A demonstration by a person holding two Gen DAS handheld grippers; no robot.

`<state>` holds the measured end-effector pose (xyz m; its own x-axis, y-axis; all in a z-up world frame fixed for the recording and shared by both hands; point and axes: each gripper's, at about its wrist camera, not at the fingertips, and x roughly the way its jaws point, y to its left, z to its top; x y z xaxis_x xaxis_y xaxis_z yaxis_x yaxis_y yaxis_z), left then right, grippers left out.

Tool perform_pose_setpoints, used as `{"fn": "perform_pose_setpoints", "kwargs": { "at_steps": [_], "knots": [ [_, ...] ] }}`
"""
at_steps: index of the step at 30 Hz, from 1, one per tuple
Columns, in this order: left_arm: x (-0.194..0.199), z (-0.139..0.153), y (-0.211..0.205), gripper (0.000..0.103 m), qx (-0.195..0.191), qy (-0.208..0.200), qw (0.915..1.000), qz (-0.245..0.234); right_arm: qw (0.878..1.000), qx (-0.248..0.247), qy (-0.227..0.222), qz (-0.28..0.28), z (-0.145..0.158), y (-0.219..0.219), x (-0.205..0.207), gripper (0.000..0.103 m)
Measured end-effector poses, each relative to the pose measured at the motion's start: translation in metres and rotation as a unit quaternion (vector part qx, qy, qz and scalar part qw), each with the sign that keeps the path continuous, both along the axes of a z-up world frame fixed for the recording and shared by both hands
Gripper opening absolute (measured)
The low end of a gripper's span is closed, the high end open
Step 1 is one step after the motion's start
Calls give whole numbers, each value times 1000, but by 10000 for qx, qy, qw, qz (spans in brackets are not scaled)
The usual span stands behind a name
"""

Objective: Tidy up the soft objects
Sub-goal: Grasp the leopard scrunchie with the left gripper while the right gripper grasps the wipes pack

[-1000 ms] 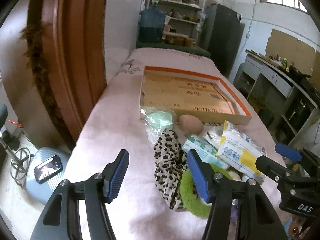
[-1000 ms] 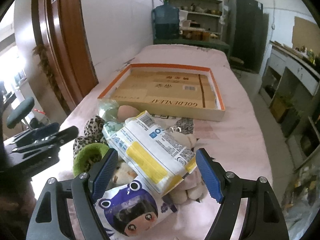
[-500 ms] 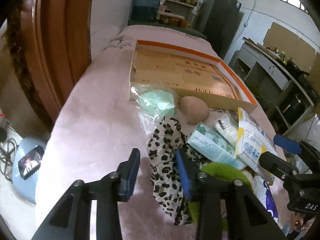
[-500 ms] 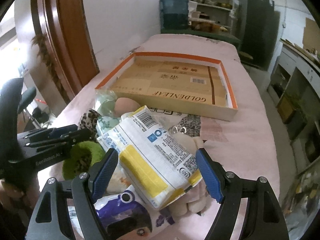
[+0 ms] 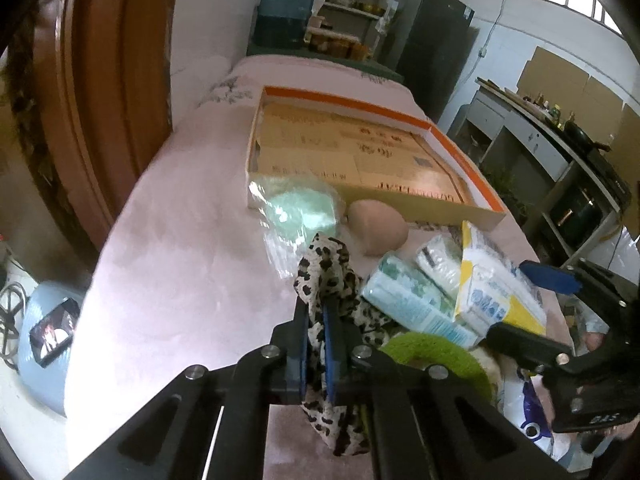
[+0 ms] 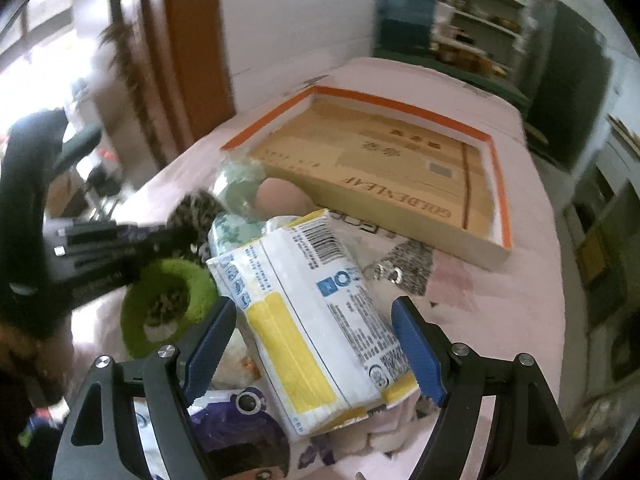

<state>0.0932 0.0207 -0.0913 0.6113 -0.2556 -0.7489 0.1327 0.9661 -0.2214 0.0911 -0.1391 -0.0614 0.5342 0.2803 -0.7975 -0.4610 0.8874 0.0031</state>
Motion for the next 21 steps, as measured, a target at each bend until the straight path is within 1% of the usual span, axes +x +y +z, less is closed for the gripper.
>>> {"fn": "perform_pose_setpoints", "kwargs": {
  "at_steps": [4,6,7,8,10,14,21],
  "knots": [
    [-2,15,3,6,51,-221,9997,61,9986,-91,181,493,-2,3,12,81],
    [-2,21,5,6,85,-302,9995,91,9977,-75,263,618,-2,3,17,80],
    [-2,24,5,6,92,-333,9994,100,9974,-35,338,637,-2,1,19,77],
    [-3,24,6,6,94,-357,9993,105,9972,19,385,635,0,0,19,66],
    [-3,30,7,6,103,-428,9989,128,9972,94,425,608,3,-3,19,63],
    [-5,39,7,6,91,-567,9983,128,9980,151,243,568,9,-5,8,60],
    [-6,51,2,6,116,-719,9973,61,9984,291,48,473,21,-11,-7,59]
  ]
}}
